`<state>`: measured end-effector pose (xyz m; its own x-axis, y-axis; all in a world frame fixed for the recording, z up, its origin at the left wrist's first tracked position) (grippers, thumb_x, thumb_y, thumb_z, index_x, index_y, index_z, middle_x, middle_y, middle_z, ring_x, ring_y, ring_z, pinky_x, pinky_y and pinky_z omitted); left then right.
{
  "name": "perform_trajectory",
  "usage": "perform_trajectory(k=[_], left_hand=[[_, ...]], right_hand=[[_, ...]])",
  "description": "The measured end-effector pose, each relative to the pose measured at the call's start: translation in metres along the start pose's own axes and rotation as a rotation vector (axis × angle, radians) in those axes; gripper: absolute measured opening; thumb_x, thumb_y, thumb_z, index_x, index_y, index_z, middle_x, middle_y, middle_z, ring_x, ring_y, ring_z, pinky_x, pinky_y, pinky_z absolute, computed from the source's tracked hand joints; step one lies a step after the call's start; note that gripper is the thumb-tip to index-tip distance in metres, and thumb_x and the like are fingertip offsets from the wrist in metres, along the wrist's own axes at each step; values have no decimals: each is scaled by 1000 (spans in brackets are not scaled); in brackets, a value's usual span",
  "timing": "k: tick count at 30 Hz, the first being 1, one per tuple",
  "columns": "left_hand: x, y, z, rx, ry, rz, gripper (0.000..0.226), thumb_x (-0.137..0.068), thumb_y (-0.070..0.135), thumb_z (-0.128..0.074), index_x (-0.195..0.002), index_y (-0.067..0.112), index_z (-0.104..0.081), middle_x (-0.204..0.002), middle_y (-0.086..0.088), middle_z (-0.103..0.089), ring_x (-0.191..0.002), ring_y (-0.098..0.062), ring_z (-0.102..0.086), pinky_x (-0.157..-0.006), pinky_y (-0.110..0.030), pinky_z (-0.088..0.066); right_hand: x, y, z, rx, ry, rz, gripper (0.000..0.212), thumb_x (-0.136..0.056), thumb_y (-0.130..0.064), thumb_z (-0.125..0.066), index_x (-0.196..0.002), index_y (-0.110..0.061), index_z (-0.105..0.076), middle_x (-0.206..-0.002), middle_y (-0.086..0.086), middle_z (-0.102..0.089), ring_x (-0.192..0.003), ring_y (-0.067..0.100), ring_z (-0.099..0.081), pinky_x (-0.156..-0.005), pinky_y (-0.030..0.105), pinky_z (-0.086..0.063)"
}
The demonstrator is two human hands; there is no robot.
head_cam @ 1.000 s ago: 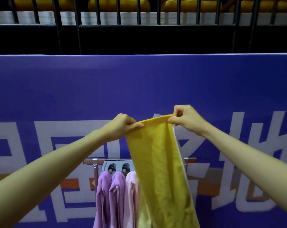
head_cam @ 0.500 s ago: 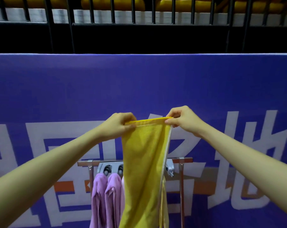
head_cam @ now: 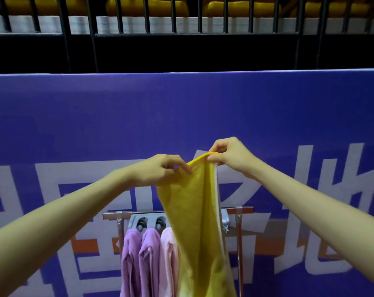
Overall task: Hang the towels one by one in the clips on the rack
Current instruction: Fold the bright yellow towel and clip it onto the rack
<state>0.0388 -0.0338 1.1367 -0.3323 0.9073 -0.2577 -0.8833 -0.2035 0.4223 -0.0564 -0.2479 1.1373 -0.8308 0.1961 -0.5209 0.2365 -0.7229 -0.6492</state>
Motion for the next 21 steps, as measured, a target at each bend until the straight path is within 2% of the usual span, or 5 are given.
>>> perform_trajectory(k=[4,7,10,17,21], left_hand=[[-5,1,-3,-251,-64,-124,55,-85,-9,-44,-120,28,-63,-118,6,-58,-98,-15,-50,-78,-25,-48],[-8,1,-9,-376,83,-247,27,-87,13,-63,-110,28,-69,-102,7,-66,-89,-13,-49,-75,-28,-46],[-10,4,-16,-376,163,-266,13,-82,27,-69,-95,25,-73,-86,5,-64,-79,-9,-47,-71,-34,-45],[-17,10,-19,-455,295,-229,28,-77,45,-70,-73,18,-67,-117,10,-54,-95,-13,-45,-78,-32,-42],[-14,12,-18,-332,272,-113,39,-78,51,-63,-77,12,-64,-104,3,-58,-84,-16,-56,-70,-38,-53]], right_hand=[[5,2,-1,-15,-4,-3,6,-84,-14,-70,-85,-8,-70,-75,1,-67,-70,11,-64,-60,16,-50],[8,4,-4,-21,-3,-8,7,-84,-14,-70,-85,-7,-70,-76,1,-67,-70,11,-64,-60,15,-50],[12,3,-6,-25,3,1,8,-85,-14,-69,-87,-6,-70,-76,1,-67,-70,11,-63,-60,15,-49],[18,-1,-11,-47,-30,13,9,-86,-13,-68,-88,-5,-69,-71,5,-66,-62,12,-60,-54,20,-48],[22,-2,-15,-106,-62,3,12,-85,-13,-69,-90,-2,-68,-71,8,-66,-62,15,-61,-54,21,-50]])
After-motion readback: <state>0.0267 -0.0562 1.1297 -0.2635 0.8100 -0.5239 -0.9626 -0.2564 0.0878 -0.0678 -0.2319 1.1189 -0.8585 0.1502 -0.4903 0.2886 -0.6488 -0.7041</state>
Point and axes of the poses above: each hand's wrist, its own x-axis away from the middle knuckle, its own z-axis out of the back of the hand, y = z × x, the point moved 1 cm from there along -x, towards the middle knuckle
